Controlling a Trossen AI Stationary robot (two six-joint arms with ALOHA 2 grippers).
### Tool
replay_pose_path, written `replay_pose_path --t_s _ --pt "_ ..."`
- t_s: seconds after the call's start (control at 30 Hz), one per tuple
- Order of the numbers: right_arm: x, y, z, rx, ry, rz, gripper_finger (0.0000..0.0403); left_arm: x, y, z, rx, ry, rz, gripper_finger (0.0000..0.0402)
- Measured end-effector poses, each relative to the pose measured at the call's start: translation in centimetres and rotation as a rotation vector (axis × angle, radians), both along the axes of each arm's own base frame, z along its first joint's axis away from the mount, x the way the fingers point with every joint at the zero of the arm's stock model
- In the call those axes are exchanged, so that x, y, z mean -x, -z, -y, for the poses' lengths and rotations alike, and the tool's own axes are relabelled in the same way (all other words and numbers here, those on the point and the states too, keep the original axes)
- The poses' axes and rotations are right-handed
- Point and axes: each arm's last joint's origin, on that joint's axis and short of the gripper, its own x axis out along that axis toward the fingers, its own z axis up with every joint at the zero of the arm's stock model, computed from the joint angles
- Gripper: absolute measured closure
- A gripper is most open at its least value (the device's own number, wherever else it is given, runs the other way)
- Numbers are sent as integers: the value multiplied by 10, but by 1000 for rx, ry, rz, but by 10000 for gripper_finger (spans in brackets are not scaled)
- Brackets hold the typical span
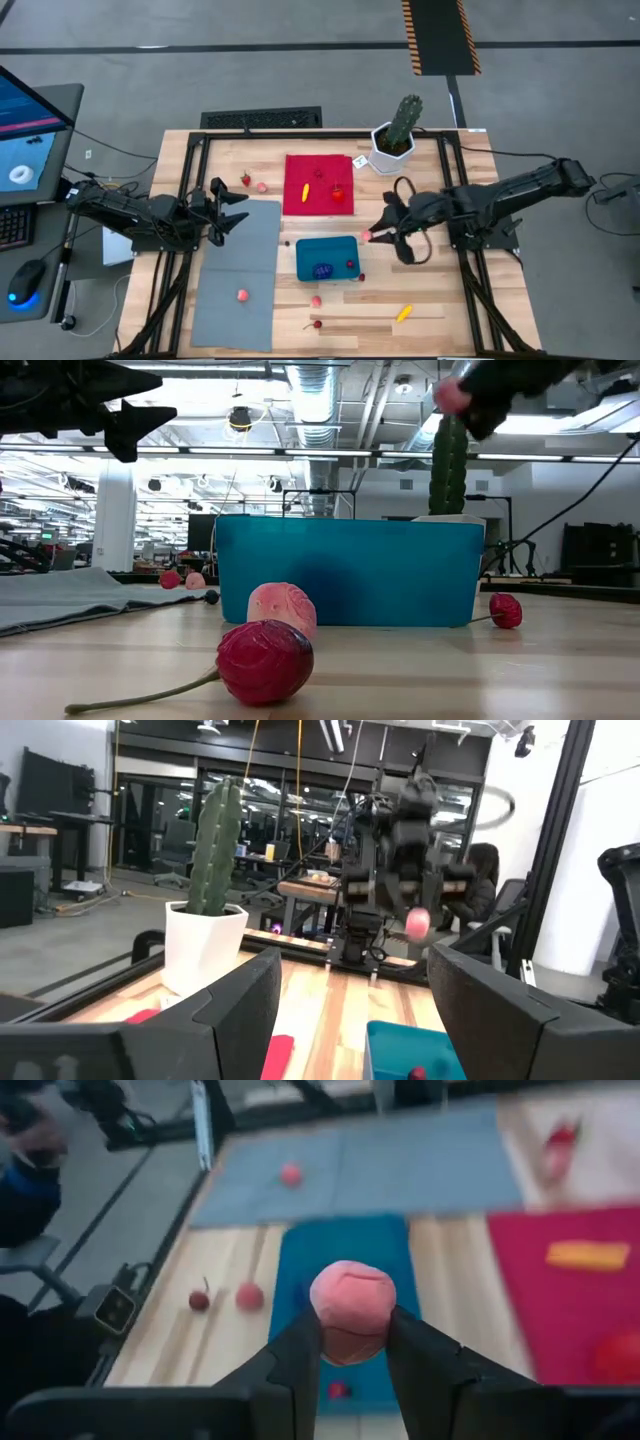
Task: Pick and placing Produce into tupperware
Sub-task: Put the peach into the blue bin
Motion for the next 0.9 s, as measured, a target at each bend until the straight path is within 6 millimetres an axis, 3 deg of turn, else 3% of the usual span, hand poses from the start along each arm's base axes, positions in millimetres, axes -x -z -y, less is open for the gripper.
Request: replay_pose_path --t_s 0.43,0.7,0.9 --pt "63 -48 13 73 -52 279 277 0 1 0 29 7 -4 159" --pt "109 -58 21 52 -64 364 276 0 2 -1 4 -22 -19 159" --pt "148 -53 31 18 -42 451 279 0 2 -2 1 -85 -30 159"
